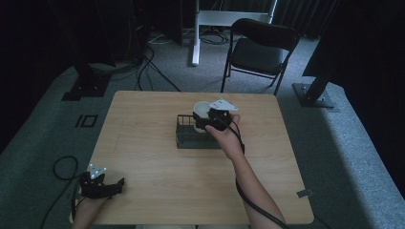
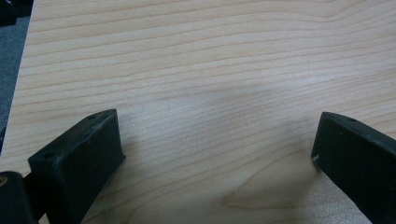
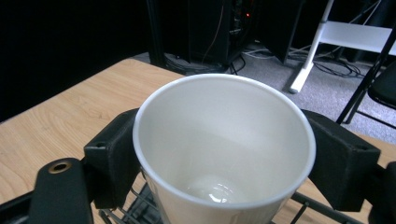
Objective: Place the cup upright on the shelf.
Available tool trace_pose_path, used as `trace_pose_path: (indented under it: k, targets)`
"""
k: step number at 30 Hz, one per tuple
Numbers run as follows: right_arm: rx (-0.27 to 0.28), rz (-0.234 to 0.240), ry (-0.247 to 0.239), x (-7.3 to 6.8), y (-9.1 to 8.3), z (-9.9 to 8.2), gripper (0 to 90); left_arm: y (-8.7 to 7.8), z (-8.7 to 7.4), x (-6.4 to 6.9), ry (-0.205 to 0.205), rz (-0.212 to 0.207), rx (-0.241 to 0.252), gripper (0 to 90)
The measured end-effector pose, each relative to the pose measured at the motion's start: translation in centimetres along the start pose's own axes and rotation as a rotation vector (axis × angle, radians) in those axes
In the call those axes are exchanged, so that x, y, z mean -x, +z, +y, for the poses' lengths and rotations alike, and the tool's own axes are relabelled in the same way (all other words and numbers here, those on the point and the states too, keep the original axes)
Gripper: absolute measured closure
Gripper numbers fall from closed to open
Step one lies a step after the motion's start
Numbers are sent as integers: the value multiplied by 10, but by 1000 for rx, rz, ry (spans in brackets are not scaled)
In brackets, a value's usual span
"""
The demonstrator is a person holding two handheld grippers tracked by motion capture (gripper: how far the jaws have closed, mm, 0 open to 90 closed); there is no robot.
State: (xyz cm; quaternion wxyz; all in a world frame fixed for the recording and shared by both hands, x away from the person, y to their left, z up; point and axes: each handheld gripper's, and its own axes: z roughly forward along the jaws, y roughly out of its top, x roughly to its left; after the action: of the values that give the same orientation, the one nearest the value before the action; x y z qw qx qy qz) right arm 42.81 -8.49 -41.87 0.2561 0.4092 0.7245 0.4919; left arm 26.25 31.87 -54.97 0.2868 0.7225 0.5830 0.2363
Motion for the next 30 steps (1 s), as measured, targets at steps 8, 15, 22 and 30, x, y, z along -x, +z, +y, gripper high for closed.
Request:
trace_pose_path:
  k: [8,15,22,30]
  targets:
    - [-21,-1,18,0,9,-11,193,0,0,0,0,0,0,19]
    - [-49,-2,21,3,16,-21,193,0,0,0,0,0,0,19]
    - [-71,-5,19,4,20,-29,192,0,0,0,0,0,0,19]
    - [-64,-3,1,3,19,-31,191,0,0,0,0,0,0,19]
